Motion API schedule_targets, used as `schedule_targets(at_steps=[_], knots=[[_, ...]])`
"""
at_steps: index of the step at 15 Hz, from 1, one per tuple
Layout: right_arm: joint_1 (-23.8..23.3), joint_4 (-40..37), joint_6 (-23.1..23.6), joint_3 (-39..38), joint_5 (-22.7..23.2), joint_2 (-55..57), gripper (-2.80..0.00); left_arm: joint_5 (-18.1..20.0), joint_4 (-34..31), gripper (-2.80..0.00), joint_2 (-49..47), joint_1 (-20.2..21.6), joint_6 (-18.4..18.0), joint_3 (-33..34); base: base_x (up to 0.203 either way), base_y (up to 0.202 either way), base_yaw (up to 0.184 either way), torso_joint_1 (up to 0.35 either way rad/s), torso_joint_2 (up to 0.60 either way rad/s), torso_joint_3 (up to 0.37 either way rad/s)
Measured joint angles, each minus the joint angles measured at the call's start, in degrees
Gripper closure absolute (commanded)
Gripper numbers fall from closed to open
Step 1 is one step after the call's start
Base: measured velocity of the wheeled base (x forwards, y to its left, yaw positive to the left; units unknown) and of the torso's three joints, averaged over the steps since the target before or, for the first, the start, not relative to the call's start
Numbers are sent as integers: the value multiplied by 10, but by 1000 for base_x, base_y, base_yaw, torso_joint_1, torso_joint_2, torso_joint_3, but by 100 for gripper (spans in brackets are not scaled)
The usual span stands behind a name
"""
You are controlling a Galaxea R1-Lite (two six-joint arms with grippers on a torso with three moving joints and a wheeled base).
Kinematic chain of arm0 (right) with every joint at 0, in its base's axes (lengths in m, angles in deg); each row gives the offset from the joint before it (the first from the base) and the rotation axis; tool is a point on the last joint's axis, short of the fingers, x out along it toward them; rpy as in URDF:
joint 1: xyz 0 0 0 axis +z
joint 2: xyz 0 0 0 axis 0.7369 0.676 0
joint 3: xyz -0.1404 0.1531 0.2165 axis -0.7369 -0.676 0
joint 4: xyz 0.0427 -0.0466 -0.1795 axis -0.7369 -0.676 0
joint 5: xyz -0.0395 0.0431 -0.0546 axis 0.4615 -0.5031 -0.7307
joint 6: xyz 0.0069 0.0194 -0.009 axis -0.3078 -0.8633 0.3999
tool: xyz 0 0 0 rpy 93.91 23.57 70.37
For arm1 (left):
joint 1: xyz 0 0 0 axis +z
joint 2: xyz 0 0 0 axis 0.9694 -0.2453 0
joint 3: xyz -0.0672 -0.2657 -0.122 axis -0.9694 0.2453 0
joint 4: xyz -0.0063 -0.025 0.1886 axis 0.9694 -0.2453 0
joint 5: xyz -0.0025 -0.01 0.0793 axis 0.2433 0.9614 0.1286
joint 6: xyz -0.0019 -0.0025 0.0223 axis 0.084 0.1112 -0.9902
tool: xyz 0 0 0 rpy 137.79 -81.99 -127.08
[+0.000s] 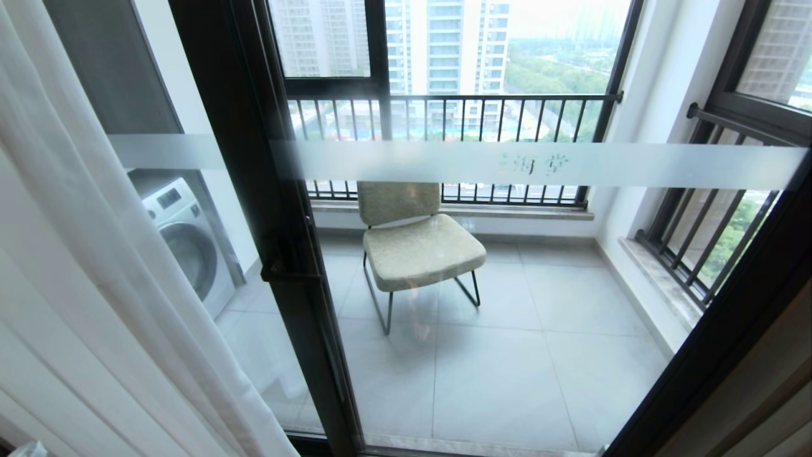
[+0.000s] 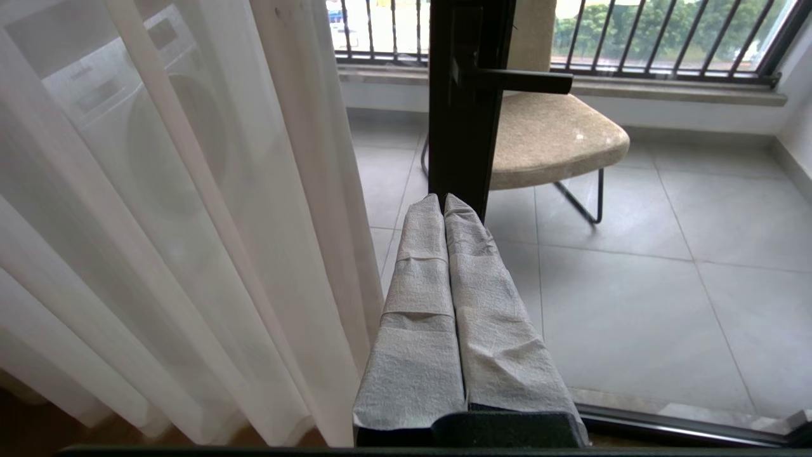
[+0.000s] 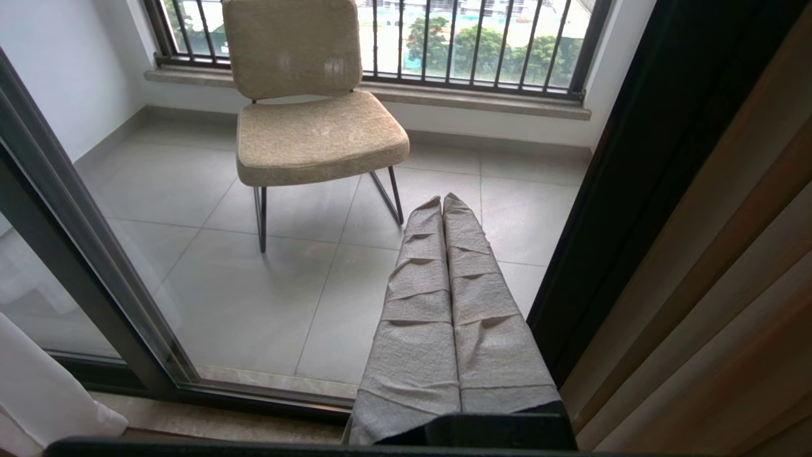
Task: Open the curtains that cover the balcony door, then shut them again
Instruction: Close the inner curtains on both sides
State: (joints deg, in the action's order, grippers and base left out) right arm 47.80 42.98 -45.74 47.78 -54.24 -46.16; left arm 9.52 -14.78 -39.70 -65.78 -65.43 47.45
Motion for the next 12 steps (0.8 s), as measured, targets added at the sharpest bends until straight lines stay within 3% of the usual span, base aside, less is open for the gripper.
schedule_targets(at_steps=[12], knots=[[0,0,0,0,0,0,0,-1,14,0,2,-34,-2,-15,0,0,0,0,0,0]])
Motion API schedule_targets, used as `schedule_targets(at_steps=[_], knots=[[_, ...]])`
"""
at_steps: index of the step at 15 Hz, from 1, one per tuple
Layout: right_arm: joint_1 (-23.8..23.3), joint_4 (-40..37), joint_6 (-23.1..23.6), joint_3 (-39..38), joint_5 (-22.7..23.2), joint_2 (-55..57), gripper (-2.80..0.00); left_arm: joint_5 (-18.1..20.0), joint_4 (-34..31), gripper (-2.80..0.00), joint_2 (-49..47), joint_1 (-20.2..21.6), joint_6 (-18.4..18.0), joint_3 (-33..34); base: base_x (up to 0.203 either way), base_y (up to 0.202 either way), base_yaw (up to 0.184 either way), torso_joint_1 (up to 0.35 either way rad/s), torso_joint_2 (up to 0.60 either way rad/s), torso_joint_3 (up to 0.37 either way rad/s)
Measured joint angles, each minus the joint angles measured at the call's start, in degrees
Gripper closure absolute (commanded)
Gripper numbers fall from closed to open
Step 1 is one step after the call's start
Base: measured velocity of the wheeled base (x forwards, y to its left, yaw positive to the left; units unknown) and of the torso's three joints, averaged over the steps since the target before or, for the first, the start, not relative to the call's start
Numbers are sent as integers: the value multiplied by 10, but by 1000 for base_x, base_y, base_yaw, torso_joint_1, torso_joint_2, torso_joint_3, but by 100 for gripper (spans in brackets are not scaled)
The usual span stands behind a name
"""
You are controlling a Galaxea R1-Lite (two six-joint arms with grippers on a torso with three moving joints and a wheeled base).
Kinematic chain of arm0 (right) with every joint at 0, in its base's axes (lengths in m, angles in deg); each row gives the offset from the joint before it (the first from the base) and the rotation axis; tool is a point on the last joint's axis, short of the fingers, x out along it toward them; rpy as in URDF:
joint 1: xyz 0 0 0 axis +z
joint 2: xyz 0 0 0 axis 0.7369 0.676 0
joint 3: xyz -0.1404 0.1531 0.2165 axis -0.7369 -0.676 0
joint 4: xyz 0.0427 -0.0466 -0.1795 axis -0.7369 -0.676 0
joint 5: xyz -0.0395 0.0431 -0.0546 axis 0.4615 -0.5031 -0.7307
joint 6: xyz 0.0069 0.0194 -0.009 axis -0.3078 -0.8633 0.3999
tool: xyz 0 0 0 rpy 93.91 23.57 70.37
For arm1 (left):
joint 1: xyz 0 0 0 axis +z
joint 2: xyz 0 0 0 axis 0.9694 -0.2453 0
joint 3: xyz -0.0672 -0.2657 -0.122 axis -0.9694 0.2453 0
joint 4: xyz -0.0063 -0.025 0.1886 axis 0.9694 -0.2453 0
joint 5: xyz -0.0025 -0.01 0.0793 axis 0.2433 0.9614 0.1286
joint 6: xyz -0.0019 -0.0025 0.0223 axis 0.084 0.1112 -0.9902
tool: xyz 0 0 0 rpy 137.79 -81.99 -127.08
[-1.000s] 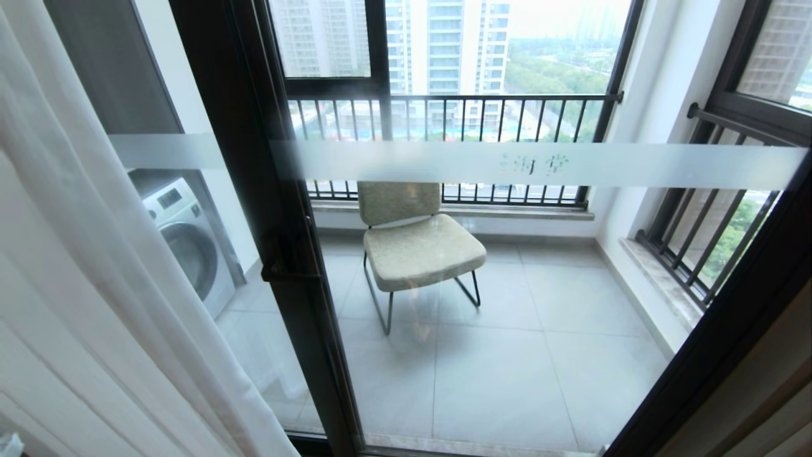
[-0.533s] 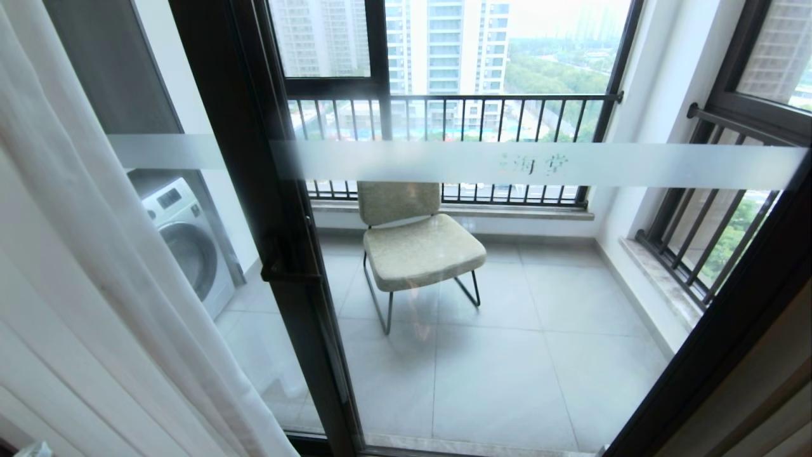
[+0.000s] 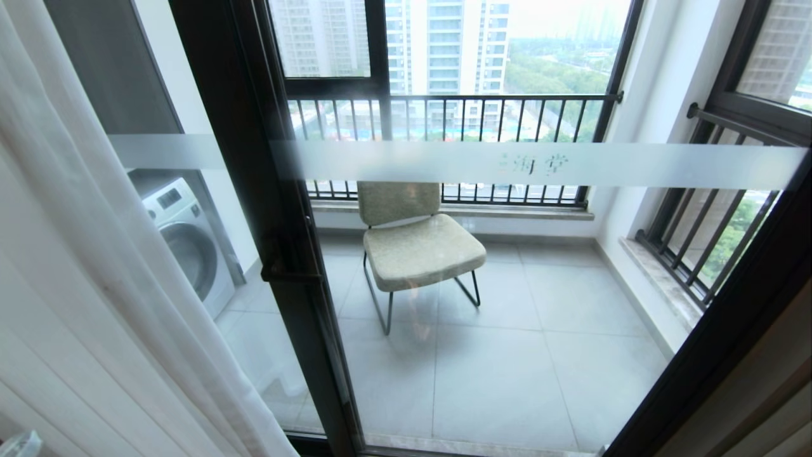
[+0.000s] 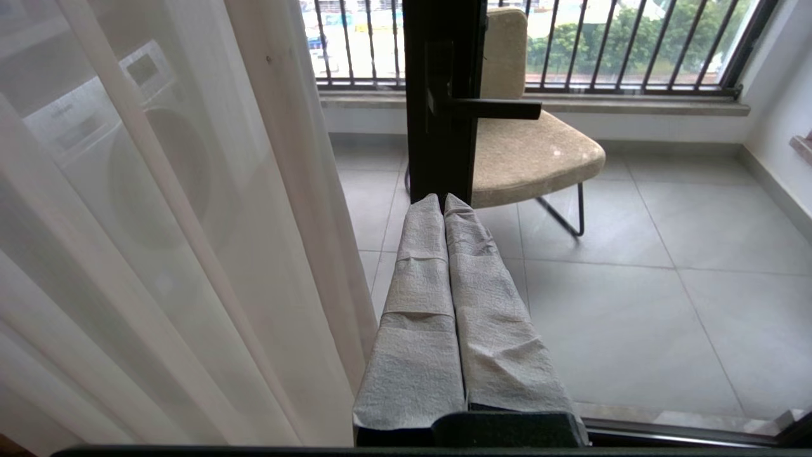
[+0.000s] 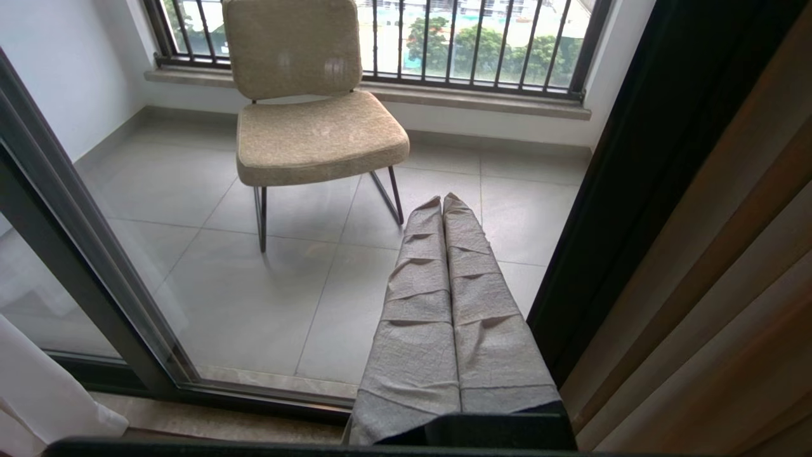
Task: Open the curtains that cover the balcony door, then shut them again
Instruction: Close the inner curtains on both sides
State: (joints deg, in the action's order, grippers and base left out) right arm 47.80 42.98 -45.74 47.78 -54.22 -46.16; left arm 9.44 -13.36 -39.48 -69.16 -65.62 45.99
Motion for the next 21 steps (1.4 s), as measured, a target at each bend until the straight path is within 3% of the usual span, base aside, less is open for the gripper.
schedule_targets(at_steps=[7,11,13,21], knots=[[0,0,0,0,0,0,0,-13,-34,0,54,-52,-5,26,0,0,0,0,0,0],[0,0,0,0,0,0,0,-44,-50,0,129,-61,19,41,0,0,0,0,0,0],[0,0,0,0,0,0,0,-79,-57,0,143,-62,7,44,0,0,0,0,0,0],[0,0,0,0,0,0,0,-80,-69,0,153,-63,10,44,0,0,0,0,0,0]])
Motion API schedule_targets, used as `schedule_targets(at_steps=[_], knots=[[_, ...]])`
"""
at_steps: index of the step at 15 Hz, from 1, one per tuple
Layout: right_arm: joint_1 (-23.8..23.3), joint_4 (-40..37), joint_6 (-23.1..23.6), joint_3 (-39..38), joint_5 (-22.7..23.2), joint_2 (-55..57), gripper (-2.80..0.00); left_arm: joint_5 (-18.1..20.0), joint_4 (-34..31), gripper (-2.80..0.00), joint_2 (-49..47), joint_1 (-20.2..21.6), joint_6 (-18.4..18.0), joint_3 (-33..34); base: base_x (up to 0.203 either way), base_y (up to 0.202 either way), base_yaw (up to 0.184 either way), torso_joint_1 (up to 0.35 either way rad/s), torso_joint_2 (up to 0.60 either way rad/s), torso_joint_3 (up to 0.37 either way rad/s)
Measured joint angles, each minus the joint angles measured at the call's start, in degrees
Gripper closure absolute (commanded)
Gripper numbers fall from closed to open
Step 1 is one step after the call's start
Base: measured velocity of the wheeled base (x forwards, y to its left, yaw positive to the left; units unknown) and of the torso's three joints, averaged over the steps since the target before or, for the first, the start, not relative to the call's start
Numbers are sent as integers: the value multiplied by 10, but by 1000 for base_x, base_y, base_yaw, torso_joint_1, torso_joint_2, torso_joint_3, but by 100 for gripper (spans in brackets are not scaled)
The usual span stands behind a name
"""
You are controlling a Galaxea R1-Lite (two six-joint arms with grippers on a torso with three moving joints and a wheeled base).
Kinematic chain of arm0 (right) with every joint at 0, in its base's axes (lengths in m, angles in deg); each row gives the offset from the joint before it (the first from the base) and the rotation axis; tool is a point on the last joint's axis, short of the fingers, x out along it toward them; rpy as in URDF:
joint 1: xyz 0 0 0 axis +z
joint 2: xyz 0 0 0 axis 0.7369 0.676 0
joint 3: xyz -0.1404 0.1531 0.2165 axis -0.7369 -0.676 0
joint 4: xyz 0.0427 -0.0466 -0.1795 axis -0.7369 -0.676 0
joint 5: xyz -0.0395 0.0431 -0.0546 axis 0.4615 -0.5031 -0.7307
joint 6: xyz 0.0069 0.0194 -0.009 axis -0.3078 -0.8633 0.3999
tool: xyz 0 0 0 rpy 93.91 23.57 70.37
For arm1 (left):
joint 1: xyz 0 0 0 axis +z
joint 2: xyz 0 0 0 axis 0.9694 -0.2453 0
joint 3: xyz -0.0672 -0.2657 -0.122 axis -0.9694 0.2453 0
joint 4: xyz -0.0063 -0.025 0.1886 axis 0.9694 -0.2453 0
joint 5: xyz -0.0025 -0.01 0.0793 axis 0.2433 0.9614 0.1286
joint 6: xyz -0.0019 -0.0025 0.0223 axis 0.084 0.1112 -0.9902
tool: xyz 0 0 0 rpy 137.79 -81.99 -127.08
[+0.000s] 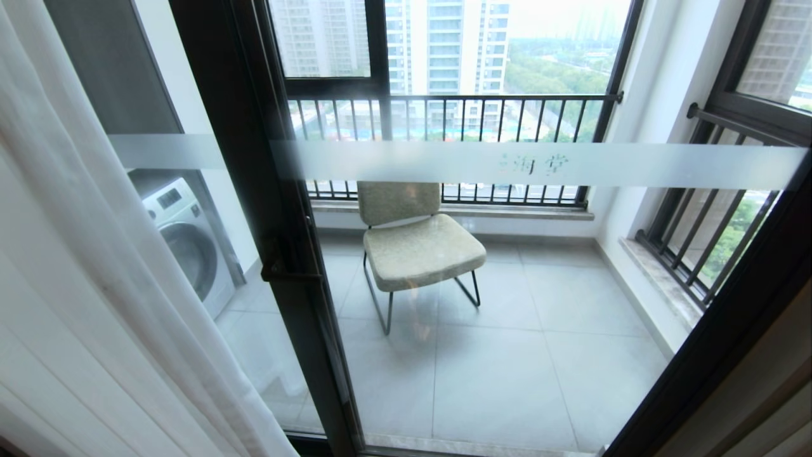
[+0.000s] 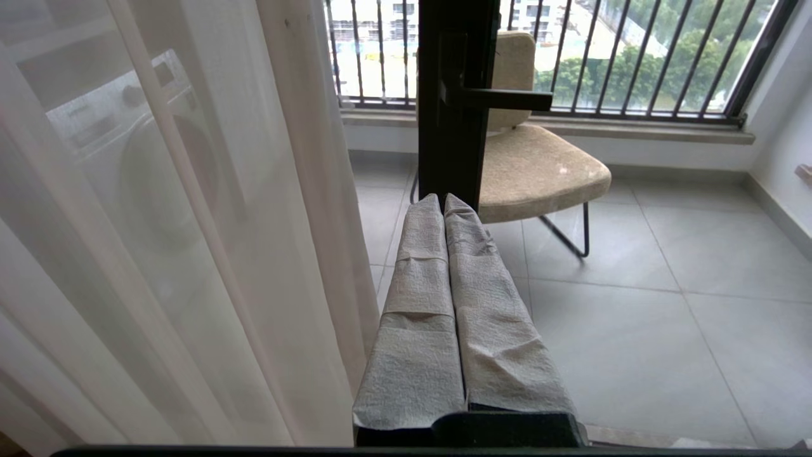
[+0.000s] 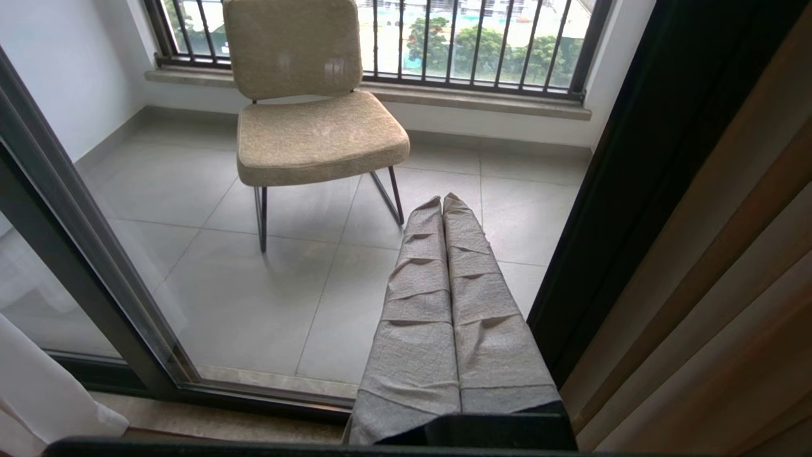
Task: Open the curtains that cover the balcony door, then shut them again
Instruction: Close the inner curtains on both sides
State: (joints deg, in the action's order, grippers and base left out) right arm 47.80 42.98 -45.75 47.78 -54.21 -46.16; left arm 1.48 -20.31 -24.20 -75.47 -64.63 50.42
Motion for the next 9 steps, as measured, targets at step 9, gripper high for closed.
schedule_targets(at_steps=[9], knots=[[0,0,0,0,0,0,0,1,0,0,0,0,2,0,0,0,0,0,0,0]])
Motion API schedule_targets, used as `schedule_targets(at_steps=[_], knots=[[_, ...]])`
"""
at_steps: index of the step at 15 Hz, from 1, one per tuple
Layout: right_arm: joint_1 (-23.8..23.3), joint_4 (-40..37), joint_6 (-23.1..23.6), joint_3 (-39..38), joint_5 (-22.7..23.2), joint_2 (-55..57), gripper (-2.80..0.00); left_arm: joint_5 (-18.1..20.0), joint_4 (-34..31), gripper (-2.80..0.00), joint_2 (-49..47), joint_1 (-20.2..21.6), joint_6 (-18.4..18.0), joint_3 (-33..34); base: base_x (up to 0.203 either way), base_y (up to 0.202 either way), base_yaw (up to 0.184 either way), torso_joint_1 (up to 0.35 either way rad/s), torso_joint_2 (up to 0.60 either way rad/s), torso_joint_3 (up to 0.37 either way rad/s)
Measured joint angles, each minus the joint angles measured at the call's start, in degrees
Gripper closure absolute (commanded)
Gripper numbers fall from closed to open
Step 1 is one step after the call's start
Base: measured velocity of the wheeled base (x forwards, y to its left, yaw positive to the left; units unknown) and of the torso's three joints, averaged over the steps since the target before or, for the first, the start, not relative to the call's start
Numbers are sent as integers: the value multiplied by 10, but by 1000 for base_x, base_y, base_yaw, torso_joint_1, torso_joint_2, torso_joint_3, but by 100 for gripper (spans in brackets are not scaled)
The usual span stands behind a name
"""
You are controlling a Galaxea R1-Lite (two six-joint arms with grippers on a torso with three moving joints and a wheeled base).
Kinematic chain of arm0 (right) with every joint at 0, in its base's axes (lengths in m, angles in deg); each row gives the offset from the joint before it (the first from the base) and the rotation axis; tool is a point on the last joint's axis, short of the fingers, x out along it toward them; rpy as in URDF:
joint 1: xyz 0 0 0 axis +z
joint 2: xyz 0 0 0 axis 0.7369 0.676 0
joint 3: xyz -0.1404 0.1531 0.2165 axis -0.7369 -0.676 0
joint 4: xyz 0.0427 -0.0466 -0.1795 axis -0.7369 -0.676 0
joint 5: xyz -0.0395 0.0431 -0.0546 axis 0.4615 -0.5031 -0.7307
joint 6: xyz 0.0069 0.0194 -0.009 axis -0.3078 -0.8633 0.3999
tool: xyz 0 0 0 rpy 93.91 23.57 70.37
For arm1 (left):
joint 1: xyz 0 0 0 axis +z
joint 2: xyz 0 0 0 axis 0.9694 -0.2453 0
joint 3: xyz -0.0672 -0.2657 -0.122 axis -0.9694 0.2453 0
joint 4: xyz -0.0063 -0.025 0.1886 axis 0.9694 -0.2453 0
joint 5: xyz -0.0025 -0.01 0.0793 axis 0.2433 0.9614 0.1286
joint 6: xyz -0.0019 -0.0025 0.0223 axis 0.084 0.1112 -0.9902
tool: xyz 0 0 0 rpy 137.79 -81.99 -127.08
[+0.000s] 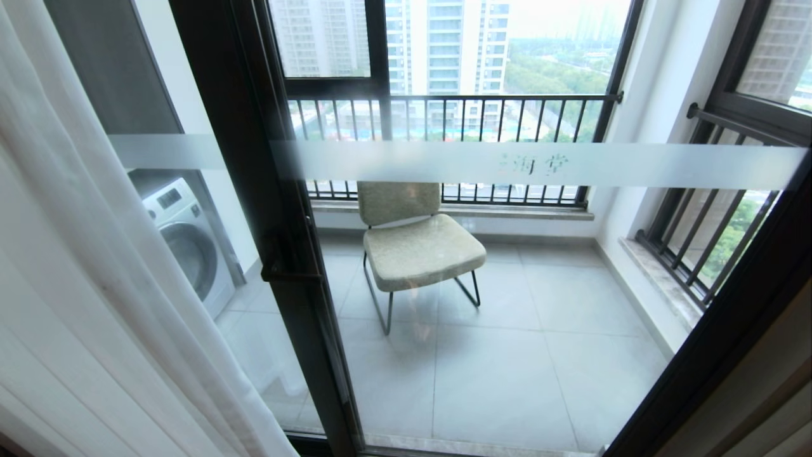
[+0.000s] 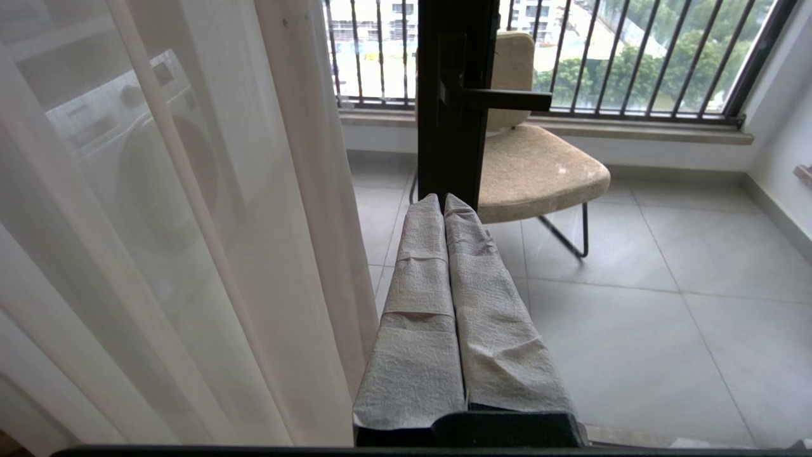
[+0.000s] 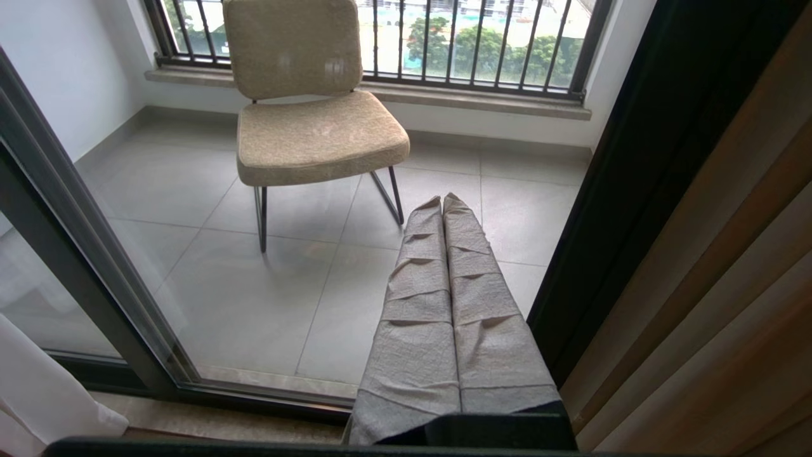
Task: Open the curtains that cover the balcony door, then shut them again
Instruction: Close the inner curtains on both sides
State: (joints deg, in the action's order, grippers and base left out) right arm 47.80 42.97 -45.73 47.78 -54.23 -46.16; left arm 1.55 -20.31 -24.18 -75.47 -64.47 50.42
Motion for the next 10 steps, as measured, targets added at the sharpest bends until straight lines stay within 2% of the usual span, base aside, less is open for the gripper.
schedule_targets(at_steps=[10], knots=[[0,0,0,0,0,0,0,0,0,0,0,0,0,0,0,0,0,0,0,0]])
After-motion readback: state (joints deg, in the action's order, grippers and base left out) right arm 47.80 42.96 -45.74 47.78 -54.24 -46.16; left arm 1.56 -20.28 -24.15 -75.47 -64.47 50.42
